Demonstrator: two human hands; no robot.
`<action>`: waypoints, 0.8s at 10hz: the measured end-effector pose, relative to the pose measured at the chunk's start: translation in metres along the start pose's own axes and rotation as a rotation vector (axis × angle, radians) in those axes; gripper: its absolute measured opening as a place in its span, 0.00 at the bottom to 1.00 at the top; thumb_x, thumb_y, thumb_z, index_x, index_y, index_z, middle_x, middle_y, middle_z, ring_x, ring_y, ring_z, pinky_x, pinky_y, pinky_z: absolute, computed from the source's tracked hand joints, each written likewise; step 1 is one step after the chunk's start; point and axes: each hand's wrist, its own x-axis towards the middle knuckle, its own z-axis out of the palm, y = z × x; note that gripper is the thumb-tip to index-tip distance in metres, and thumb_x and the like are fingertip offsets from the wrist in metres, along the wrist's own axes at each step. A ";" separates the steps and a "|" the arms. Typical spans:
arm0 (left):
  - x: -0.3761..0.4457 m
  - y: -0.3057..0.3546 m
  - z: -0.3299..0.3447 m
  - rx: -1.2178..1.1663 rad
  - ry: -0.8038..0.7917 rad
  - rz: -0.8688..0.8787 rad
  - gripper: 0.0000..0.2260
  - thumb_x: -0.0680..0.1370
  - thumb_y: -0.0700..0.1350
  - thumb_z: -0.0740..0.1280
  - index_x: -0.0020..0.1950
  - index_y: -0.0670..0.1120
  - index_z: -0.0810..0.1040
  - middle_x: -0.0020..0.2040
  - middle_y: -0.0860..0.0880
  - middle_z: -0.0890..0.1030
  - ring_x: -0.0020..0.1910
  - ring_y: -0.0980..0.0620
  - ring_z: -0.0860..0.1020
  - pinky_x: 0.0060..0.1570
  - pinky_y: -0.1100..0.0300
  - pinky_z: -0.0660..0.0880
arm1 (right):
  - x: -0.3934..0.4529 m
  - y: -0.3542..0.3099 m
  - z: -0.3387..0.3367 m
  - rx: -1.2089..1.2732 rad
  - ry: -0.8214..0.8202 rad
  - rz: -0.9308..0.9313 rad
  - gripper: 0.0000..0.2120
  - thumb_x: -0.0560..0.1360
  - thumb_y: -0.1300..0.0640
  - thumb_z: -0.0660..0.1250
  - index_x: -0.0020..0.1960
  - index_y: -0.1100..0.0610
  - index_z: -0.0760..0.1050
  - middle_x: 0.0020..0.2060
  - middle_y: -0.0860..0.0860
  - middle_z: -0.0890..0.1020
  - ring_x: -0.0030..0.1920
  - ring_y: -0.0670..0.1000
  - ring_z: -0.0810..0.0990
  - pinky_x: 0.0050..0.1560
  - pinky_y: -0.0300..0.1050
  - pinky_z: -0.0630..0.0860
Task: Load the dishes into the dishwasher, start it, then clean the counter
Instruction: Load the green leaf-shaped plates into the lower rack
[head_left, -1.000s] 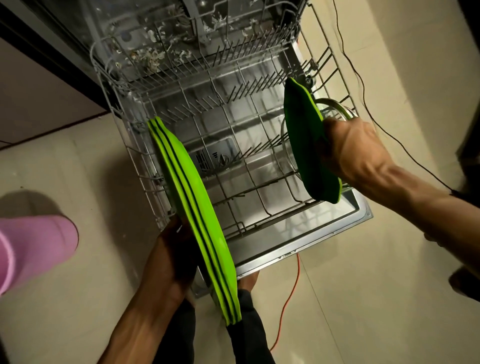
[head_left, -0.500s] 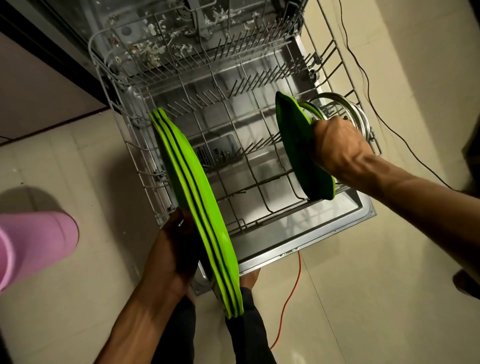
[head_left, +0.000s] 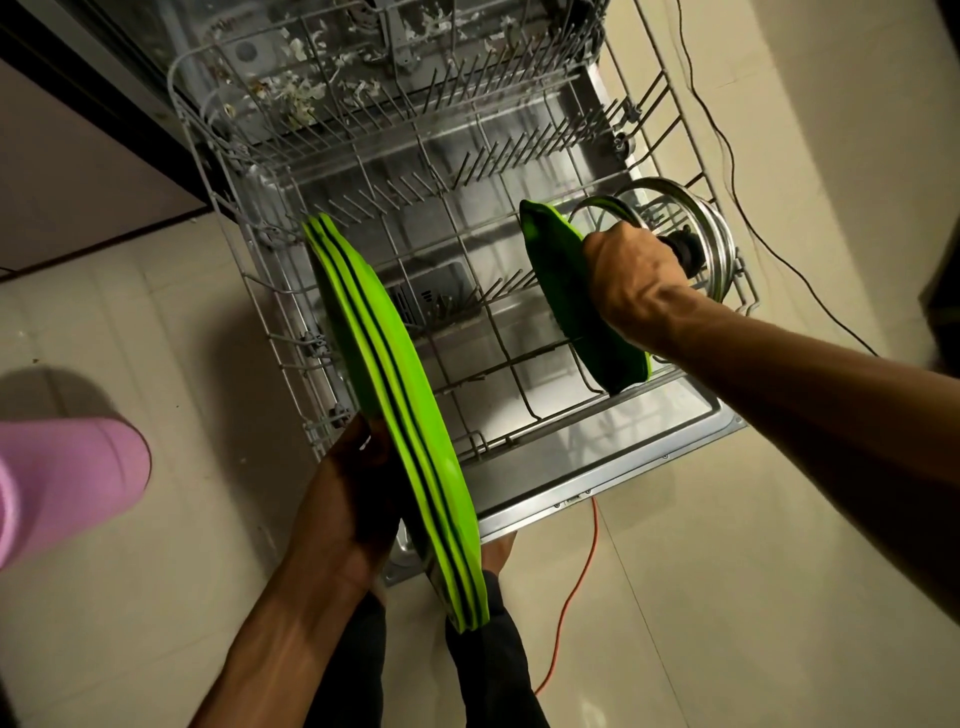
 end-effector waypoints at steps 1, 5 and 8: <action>-0.002 0.000 0.003 -0.047 -0.023 -0.027 0.23 0.59 0.48 0.77 0.52 0.45 0.78 0.39 0.47 0.82 0.33 0.51 0.82 0.31 0.58 0.79 | 0.001 -0.001 0.001 0.021 0.005 0.005 0.12 0.80 0.66 0.60 0.62 0.62 0.74 0.53 0.60 0.80 0.53 0.58 0.81 0.50 0.48 0.76; -0.004 0.002 -0.012 -0.016 -0.031 -0.017 0.34 0.54 0.50 0.82 0.57 0.46 0.77 0.43 0.46 0.81 0.37 0.50 0.82 0.36 0.56 0.81 | -0.010 0.000 0.010 0.223 0.041 0.058 0.11 0.82 0.63 0.56 0.57 0.66 0.75 0.45 0.61 0.77 0.49 0.61 0.80 0.44 0.49 0.72; -0.005 0.000 -0.011 0.002 0.026 0.016 0.48 0.48 0.49 0.83 0.66 0.43 0.72 0.43 0.47 0.81 0.36 0.51 0.82 0.35 0.58 0.81 | -0.009 0.002 0.011 0.312 0.015 0.116 0.10 0.81 0.63 0.59 0.57 0.63 0.76 0.39 0.55 0.76 0.37 0.53 0.76 0.43 0.44 0.69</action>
